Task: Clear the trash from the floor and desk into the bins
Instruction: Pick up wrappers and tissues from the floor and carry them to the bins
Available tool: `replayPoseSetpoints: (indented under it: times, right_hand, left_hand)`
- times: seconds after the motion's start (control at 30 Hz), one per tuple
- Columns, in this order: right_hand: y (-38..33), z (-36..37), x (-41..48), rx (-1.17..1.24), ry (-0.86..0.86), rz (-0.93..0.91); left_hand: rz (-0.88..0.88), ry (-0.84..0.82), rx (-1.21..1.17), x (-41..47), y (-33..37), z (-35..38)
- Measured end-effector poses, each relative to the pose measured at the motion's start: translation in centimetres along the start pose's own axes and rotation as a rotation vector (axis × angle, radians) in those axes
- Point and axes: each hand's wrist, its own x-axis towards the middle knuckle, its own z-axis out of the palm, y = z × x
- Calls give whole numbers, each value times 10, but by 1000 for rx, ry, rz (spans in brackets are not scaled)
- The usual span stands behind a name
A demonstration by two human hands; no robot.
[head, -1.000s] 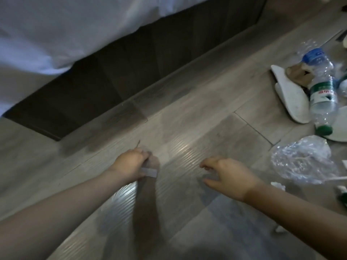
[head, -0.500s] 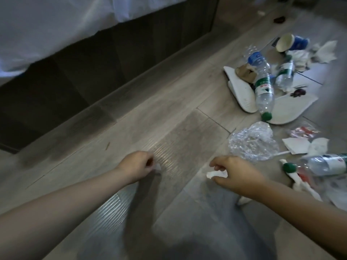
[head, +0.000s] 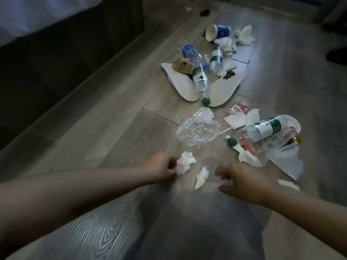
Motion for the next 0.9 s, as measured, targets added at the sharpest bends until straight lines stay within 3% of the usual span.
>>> replayPoseSetpoints:
  times: [0.2, 0.3, 0.53, 0.9]
  right_hand:
    - [17, 17, 9, 104, -6, 95]
    - [27, 21, 12, 136, 19, 126]
    - [62, 30, 7, 272, 127, 208]
    - [123, 46, -33, 272, 395, 438]
  left_hand:
    - [-3, 249, -32, 26, 26, 30]
    - [-56, 224, -68, 28, 34, 42]
    - [-240, 109, 203, 37, 48, 67]
    - [50, 131, 193, 59, 70, 80]
